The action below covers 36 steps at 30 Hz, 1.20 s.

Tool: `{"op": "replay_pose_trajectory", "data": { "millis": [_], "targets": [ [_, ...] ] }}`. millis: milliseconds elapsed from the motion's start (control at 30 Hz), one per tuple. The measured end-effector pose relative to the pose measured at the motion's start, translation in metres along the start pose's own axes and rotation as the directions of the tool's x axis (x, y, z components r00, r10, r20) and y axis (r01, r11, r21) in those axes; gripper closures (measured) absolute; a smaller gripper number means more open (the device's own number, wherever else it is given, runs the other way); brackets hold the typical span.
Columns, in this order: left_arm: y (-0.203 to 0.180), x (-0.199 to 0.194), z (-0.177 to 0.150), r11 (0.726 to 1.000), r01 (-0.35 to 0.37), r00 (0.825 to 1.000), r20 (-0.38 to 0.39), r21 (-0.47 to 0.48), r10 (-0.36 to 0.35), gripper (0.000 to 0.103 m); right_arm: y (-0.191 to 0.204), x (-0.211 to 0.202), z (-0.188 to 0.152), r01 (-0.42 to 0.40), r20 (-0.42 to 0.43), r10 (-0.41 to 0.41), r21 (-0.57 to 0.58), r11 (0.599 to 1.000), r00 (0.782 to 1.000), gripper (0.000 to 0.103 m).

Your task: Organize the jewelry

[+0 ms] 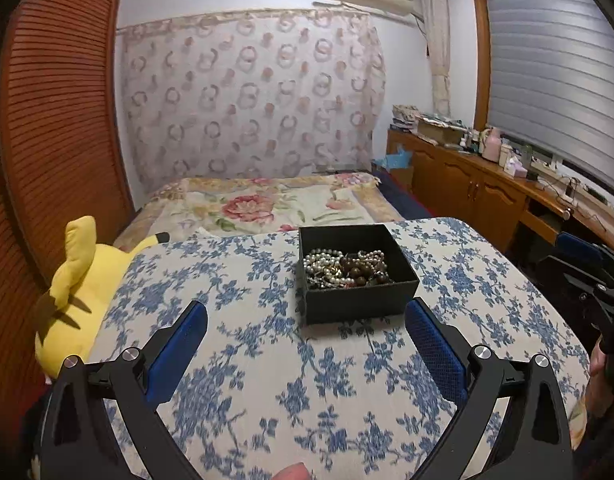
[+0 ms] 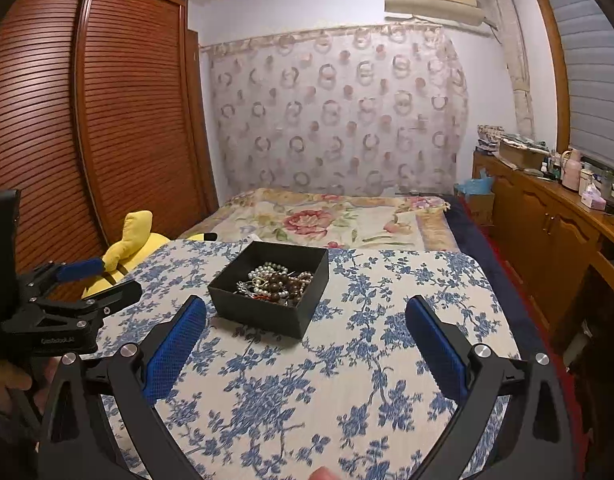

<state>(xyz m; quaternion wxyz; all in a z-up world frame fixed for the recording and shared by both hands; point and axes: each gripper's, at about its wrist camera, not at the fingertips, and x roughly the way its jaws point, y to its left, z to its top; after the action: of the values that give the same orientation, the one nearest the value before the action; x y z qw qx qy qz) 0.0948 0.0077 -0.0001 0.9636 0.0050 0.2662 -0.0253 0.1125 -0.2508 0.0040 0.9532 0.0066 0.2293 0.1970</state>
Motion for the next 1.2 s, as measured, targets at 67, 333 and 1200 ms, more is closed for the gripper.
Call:
{"op": "replay_pose_trajectory", "data": {
  "millis": [67,333,1200],
  "targets": [
    [0.001,-0.007,-0.003,1.0,-0.015,1.0,0.006,-0.002,0.015,0.008,0.0,-0.006,-0.003,0.011,0.012,-0.011,0.011,1.0,1.0,0.003],
    [0.0,-0.02,-0.013,1.0,-0.027,1.0,0.006,-0.003,0.027,0.008,0.003,-0.012,-0.01,0.033,0.026,-0.034,0.025,0.999,0.999,0.003],
    [0.002,-0.021,-0.016,0.999,-0.036,0.999,0.024,-0.021,0.036,0.008,0.002,-0.007,-0.019,0.044,0.01,-0.044,0.03,0.999,0.999,0.003]
  ]
}}
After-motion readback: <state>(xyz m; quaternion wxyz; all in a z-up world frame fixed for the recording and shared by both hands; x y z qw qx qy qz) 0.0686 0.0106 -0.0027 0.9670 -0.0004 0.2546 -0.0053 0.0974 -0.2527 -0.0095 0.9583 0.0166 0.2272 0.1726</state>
